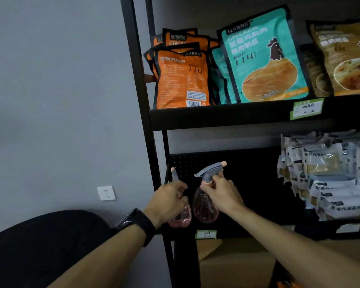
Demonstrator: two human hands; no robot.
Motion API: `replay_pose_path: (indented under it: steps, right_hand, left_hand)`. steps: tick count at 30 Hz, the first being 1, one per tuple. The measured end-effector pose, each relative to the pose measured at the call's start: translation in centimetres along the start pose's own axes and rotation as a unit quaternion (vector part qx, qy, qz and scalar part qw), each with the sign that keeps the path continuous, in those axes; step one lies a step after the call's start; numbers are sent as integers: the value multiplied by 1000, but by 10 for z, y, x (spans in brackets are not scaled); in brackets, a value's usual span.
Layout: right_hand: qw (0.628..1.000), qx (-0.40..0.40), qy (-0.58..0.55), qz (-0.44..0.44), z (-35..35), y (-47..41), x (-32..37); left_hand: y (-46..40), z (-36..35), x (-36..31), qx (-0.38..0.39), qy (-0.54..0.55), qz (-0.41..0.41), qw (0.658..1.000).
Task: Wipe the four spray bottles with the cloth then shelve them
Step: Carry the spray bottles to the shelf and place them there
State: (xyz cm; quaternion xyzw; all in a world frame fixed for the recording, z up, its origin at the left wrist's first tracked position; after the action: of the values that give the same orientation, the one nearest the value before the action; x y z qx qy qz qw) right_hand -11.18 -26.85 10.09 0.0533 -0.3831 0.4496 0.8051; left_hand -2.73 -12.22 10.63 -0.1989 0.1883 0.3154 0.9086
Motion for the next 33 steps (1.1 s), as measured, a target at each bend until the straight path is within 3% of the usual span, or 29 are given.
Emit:
replay_pose_path:
  steps: [20, 33]
  right_hand:
    - [1000, 0, -2, -22, -54, -17, -34]
    - [999, 5, 30, -39, -49, -15, -33]
  left_hand:
    - [-7, -13, 29, 12, 2, 7, 1000]
    - [-7, -3, 27, 2, 10, 9, 1000]
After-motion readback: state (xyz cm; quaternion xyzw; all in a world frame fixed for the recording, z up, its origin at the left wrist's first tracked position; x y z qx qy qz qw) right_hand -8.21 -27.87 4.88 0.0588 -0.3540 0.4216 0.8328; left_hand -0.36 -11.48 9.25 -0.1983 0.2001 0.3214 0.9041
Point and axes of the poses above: each hand's wrist, its own y-axis away from the middle knuckle, its own z-axis out of the back of the hand, x = y × z, the point moved 5 cm from there along -y, towards the middle knuckle
